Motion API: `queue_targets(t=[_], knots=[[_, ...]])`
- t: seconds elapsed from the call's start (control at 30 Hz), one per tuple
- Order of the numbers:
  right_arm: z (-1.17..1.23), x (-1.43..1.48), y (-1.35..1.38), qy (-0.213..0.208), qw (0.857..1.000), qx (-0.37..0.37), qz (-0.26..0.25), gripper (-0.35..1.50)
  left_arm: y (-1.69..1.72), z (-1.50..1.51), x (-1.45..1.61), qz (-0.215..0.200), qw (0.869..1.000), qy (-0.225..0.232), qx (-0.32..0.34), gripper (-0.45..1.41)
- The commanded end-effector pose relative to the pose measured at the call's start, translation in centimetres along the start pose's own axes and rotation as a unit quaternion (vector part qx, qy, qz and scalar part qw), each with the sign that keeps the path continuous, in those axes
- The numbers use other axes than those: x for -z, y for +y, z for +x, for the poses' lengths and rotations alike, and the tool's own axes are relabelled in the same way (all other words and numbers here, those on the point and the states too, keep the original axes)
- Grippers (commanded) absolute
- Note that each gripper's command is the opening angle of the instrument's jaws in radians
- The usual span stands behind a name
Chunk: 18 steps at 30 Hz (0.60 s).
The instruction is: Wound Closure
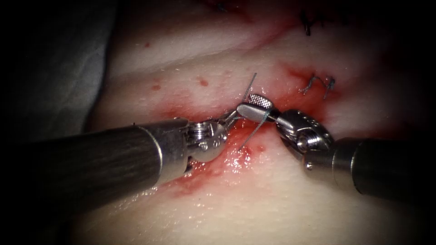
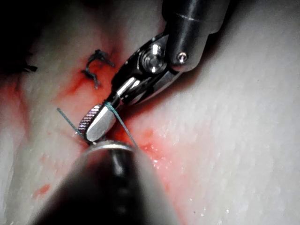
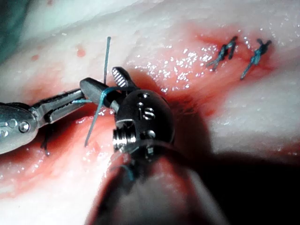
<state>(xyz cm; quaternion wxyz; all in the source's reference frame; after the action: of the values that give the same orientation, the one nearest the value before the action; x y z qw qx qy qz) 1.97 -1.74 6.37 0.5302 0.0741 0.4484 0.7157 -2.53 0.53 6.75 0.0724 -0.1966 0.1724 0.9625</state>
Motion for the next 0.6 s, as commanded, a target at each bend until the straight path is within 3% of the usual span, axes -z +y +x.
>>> queue_targets(t=[0.03, 0.3, 0.33, 0.37, 0.4, 0.6], knots=[[-0.08, -0.12, -0.02, 0.001, 1.0, 0.0, 0.001, 0.46, 0.03, 0.01, -0.07, 0.0, 1.0, 0.0, 0.0, -0.45], [-0.07, -0.29, -0.08, 0.0, 1.0, -0.005, 0.001, 0.39, 0.04, -0.02, -0.1, 0.001, 1.0, 0.0, -0.002, -0.45], [-0.07, -0.31, -0.09, 0.003, 1.0, -0.005, 0.001, 0.12, 0.06, -0.03, -0.11, 0.002, 1.0, 0.0, -0.002, -0.45], [-0.07, -0.31, -0.09, 0.003, 1.0, -0.005, 0.001, 0.12, 0.06, -0.03, -0.11, 0.002, 1.0, 0.0, -0.002, -0.45], [-0.07, -0.33, -0.1, 0.005, 1.0, -0.006, 0.001, -0.35, 0.08, -0.04, -0.11, 0.004, 1.0, 0.001, -0.003, -0.45], [-0.1, -0.36, -0.15, -0.003, 1.0, -0.017, -0.012, -0.35, 0.1, -0.09, -0.09, 0.001, 1.0, 0.001, -0.006, -0.45]])
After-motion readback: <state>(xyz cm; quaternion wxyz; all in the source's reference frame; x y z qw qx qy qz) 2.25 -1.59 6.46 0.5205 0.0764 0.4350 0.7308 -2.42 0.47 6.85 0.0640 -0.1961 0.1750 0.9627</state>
